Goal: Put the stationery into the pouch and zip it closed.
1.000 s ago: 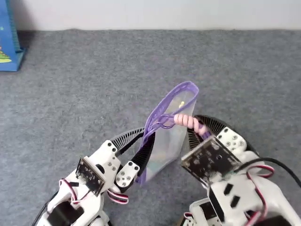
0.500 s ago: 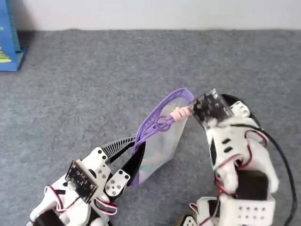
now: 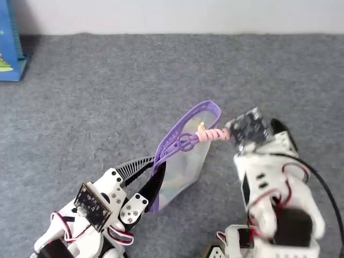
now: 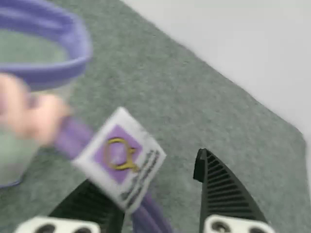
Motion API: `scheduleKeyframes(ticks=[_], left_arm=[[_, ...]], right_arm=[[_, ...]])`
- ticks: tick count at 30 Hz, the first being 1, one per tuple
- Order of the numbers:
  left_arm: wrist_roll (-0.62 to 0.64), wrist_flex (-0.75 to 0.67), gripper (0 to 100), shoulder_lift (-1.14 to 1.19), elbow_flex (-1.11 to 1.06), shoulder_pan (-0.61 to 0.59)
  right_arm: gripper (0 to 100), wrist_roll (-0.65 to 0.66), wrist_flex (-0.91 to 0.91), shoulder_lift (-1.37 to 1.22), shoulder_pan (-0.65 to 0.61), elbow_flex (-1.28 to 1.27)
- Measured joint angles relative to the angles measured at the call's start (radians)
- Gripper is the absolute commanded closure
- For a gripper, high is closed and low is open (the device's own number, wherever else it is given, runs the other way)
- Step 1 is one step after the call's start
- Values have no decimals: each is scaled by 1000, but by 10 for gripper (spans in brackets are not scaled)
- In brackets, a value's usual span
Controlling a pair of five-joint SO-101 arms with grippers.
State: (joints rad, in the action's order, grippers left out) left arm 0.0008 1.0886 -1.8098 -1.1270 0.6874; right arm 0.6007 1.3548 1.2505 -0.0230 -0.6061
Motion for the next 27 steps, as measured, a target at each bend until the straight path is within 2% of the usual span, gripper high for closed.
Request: scheduleKeyframes(ticks=[5,9,14,20,27], left_arm=[[0,0,991,0,0,0],[0,0,991,0,0,0],[0,0,991,0,0,0],[0,0,991,0,0,0],[0,0,991,0,0,0]], right_arm=[[806,0,167,127,-204,83],[805,-28,207,152,-319,107],[798,-63,216,149,-428,110],[719,-121,216,149,-557,110],[757,-157,230,149,-640,110]])
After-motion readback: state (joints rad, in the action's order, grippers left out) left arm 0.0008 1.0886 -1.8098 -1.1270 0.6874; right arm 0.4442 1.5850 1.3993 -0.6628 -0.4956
